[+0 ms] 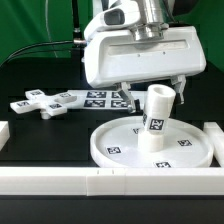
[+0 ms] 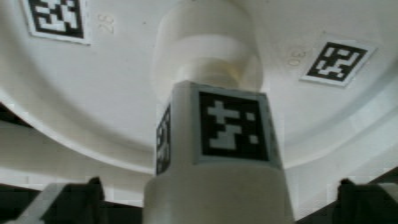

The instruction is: Assemble round table

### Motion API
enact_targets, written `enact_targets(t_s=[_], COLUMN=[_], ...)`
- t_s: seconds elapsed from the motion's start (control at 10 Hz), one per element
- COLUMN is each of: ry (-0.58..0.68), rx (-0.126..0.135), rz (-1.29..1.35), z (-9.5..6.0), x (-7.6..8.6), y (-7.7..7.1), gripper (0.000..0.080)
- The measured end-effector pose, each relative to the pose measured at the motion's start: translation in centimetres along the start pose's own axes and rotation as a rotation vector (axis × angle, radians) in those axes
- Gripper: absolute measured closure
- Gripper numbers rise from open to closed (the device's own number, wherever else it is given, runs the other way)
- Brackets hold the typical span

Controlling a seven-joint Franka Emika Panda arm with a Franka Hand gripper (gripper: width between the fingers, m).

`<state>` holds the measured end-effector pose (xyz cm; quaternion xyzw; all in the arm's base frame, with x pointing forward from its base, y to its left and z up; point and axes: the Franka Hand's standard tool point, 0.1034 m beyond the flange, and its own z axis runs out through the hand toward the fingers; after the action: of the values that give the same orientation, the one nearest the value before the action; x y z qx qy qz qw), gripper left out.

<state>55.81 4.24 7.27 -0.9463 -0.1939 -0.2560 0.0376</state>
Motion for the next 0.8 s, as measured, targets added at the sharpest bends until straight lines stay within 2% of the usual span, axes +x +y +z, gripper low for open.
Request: enact_targets(t_s=[0.2,0.5,0.8], ry=[-0.010,-0.049,-0.047], rx=[0.001,-0.008,-0.004], rz=[-0.004,-0.023,-0.021], z=[-0.3,-2.5,-2.1], x=[0.1,1.4,1.2], y=[0.2,1.7,1.4], gripper=[0.0151,0.0150,0.0150])
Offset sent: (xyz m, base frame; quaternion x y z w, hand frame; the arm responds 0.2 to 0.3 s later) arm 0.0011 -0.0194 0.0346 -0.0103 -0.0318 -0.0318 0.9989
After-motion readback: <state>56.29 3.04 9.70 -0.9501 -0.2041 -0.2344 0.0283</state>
